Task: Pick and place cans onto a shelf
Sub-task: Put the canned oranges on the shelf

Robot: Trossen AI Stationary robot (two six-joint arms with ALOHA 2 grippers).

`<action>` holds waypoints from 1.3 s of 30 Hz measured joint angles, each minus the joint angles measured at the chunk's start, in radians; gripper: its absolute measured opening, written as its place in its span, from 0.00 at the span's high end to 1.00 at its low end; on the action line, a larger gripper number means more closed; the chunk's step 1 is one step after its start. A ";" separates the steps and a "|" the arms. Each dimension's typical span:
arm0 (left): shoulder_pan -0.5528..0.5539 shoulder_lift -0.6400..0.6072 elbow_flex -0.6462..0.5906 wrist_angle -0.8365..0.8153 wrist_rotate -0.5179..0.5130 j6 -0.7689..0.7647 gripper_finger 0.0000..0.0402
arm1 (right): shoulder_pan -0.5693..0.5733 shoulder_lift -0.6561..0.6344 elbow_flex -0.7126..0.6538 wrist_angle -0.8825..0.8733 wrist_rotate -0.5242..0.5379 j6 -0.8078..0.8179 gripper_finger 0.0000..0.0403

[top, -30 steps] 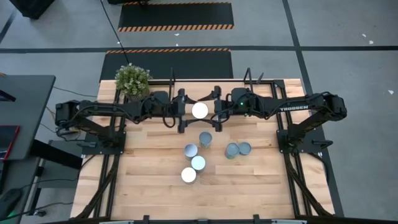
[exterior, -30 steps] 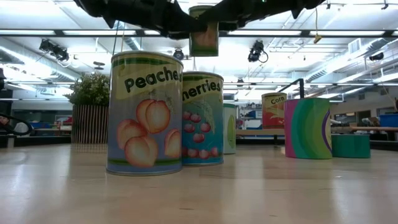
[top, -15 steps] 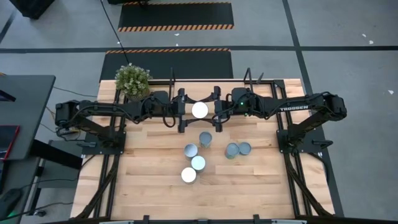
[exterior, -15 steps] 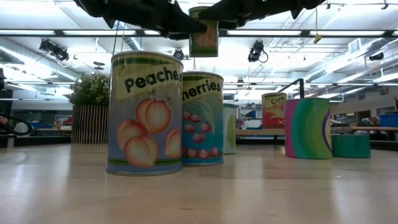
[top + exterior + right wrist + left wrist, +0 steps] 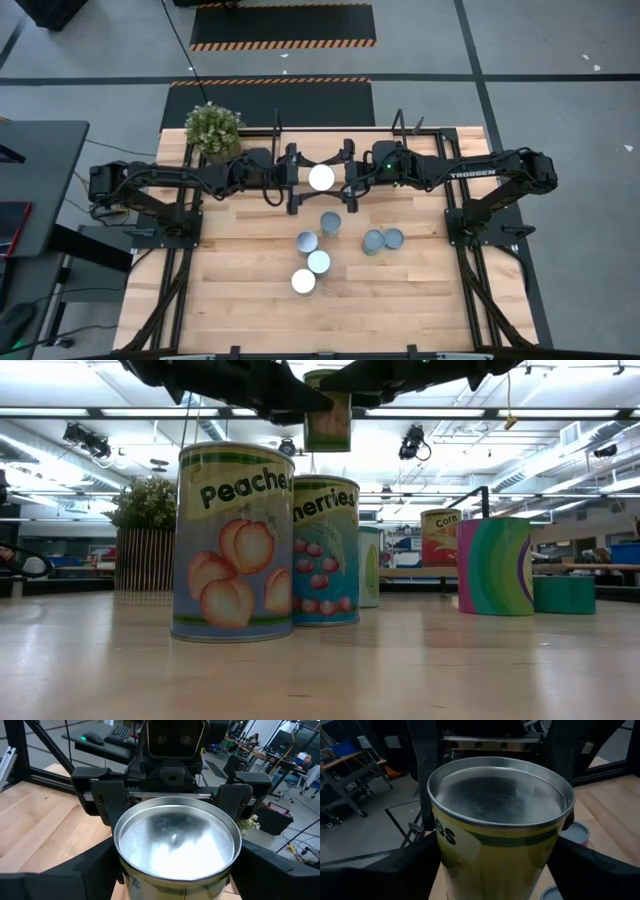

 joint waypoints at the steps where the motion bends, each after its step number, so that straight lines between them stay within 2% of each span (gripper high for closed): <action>1: -0.005 0.000 0.000 0.000 -0.015 -0.021 0.12 | 0.000 0.000 0.000 0.001 0.002 -0.006 0.19; 4: -0.023 0.000 0.000 0.000 -0.090 -0.028 0.03 | 0.000 0.000 0.000 0.001 0.004 -0.008 0.19; 10: -0.063 -0.012 0.000 -0.039 -0.180 0.015 0.03 | -0.002 0.000 0.000 -0.005 0.004 -0.006 0.19; 17: -0.056 -0.115 0.000 -0.185 -0.207 0.022 0.01 | -0.003 0.000 0.000 -0.033 0.004 0.003 0.19; 22: -0.047 -0.183 -0.009 -0.312 -0.183 -0.024 0.01 | -0.022 0.001 0.000 -0.037 0.000 0.008 0.19; 26: -0.048 -0.208 -0.071 -0.318 -0.149 -0.053 0.01 | -0.045 0.039 -0.003 -0.024 0.000 0.019 0.19; 33: -0.047 -0.274 -0.207 -0.243 -0.115 -0.107 0.01 | -0.082 0.147 0.010 0.064 -0.048 0.034 0.19; 39: -0.046 -0.388 -0.330 -0.128 -0.105 -0.111 0.01 | -0.117 0.227 0.074 0.041 -0.077 0.057 0.19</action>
